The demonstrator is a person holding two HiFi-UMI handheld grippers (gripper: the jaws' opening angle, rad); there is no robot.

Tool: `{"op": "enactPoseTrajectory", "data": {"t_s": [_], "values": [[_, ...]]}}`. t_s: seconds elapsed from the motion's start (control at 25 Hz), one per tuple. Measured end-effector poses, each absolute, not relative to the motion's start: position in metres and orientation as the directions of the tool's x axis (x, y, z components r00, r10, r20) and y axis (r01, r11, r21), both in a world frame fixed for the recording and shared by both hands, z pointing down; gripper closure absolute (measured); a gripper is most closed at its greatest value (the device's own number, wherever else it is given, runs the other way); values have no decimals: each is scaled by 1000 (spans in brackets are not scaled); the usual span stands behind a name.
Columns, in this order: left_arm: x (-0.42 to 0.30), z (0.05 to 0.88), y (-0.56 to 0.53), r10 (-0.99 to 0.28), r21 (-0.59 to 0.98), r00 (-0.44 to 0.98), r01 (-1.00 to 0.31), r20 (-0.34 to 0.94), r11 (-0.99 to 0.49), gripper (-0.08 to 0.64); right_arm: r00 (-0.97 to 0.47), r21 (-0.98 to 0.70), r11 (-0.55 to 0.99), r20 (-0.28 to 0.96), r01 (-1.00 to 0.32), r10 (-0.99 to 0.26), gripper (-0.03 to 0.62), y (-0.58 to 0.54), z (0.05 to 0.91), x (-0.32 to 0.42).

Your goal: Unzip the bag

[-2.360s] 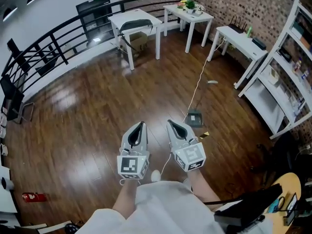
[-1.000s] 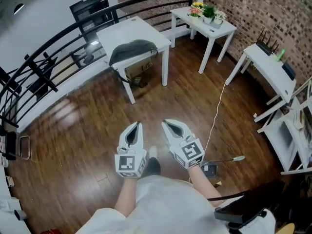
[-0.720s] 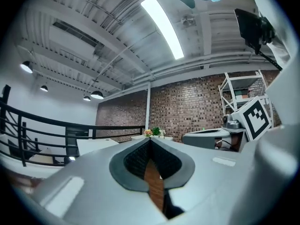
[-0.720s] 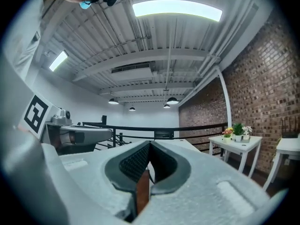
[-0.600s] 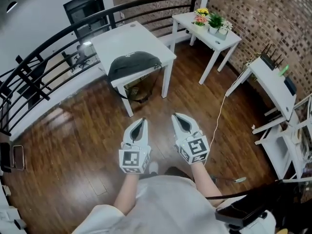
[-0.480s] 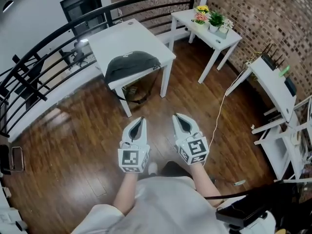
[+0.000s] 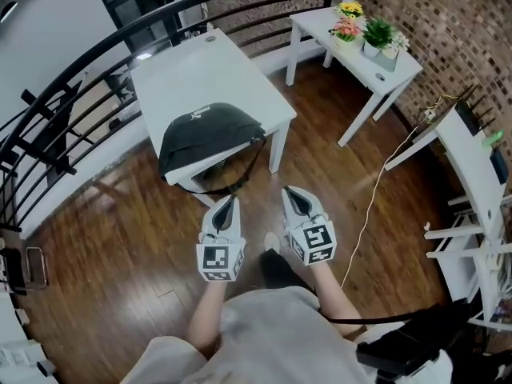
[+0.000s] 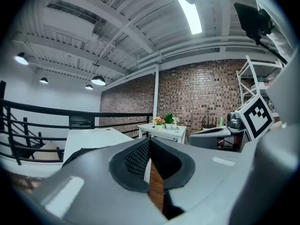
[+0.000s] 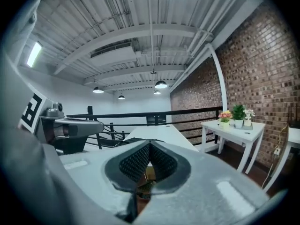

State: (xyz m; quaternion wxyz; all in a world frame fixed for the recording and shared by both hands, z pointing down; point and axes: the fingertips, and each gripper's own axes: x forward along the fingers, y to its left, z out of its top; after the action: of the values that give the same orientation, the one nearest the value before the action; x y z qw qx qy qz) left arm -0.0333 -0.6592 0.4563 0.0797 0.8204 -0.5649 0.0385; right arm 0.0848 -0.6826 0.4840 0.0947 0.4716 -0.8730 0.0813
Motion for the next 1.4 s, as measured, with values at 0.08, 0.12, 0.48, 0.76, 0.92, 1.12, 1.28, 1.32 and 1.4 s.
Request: {"op": "enactPoseTrajectory", "data": {"t_s": [0.08, 0.12, 0.48, 0.76, 0.92, 1.12, 1.28, 1.32, 1.4], "values": [[-23, 472, -698, -916, 89, 359, -933, 179, -349, 543, -553, -43, 564, 267, -825, -789, 601, -724, 501, 87], [-18, 482, -716, -912, 92, 362, -932, 192, -351, 543, -557, -32, 573, 281, -819, -782, 601, -744, 511, 90], [-21, 594, -816, -858, 147, 372, -928, 353, -342, 543, -557, 28, 623, 416, -782, -719, 570, -867, 639, 71], [-28, 658, -854, -816, 191, 390, -921, 426, -340, 543, -526, 182, 684, 511, -707, -680, 469, -929, 728, 47], [-32, 673, -862, -803, 198, 399, -917, 444, -346, 543, -557, 254, 715, 480, -651, -678, 465, -947, 740, 26], [-28, 677, -872, -799, 225, 406, -913, 444, -339, 543, -550, 230, 713, 498, -663, -671, 554, -947, 732, 32], [-19, 663, -875, -785, 297, 458, -885, 417, -359, 408, -575, 158, 717, 493, -679, -653, 565, -938, 700, 32], [-18, 658, -876, -786, 317, 465, -879, 409, -355, 388, -583, 150, 720, 487, -677, -650, 566, -936, 690, 29], [-15, 650, -879, -790, 359, 469, -870, 395, -338, 371, -602, 132, 730, 478, -671, -640, 568, -932, 673, 25]]}}
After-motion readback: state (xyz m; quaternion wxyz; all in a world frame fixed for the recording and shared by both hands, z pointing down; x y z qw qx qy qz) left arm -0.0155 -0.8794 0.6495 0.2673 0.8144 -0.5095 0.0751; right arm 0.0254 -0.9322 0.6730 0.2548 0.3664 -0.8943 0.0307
